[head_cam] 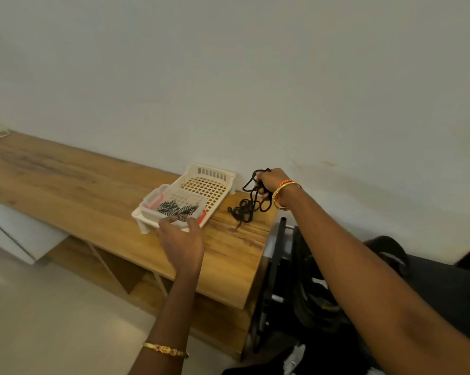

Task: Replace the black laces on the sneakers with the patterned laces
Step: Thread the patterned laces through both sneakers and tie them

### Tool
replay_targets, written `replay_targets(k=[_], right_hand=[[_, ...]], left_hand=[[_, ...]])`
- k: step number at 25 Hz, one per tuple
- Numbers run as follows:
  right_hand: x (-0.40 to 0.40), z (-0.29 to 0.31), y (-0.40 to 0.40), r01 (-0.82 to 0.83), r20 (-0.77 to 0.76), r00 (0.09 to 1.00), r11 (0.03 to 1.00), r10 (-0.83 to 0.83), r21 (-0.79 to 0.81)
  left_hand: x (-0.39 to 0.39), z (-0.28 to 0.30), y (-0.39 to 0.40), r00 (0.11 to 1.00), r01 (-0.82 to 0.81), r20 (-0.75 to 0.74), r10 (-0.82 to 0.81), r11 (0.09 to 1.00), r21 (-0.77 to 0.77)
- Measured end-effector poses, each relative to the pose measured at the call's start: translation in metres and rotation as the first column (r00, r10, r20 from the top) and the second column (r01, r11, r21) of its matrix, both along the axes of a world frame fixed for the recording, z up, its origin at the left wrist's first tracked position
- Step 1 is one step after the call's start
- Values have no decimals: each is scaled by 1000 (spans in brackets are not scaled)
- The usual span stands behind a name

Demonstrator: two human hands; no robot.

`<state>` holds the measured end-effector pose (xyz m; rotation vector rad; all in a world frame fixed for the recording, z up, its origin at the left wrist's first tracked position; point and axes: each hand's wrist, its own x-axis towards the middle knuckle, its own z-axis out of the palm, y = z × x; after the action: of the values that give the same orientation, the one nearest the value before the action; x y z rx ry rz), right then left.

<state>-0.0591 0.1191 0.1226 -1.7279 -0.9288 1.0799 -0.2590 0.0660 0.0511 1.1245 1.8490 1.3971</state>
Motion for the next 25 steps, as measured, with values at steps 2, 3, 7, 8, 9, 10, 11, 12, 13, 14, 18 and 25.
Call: replay_targets(k=[2,3,7,8,9,10,11,12,13,14,18,25], right_hand=[[-7,-20,29,-6,78,997,998,12,-69],[-11,-31,40,-25,102,994,992,38,-122],[-14,-67,60,-116,129,979,951,158,-288],[-14,-74,61,-106,205,964,951,170,-290],[-14,-79,60,-72,328,931,960,162,-269],[-15,-82,60,-10,465,878,977,110,-213],[-19,-81,58,46,569,822,994,21,-103],[-25,-77,56,47,608,791,998,-63,43],[-35,-68,55,-20,590,802,984,-90,177],[-47,-56,55,-137,556,831,957,-30,257],[-112,-16,59,-652,746,505,758,434,0],[-160,-37,71,-521,862,-102,711,497,-472]], left_hand=[[-11,-12,15,997,-65,-51,62,997,-49],[-15,-15,22,996,-77,-56,74,995,-63],[-24,-34,46,999,-26,19,26,999,-39],[-26,-38,51,997,-16,74,18,999,-32],[-28,-40,55,992,-6,126,9,1000,-28],[-29,-42,59,987,4,163,1,1000,-29],[-30,-43,61,983,10,182,-3,999,-36],[-31,-43,62,981,12,196,-4,999,-41],[-31,-42,63,978,12,209,-2,999,-46],[-32,-41,62,975,11,222,0,999,-47],[-31,-36,59,970,12,242,0,999,-47],[-29,-36,58,966,3,256,14,998,-66]])
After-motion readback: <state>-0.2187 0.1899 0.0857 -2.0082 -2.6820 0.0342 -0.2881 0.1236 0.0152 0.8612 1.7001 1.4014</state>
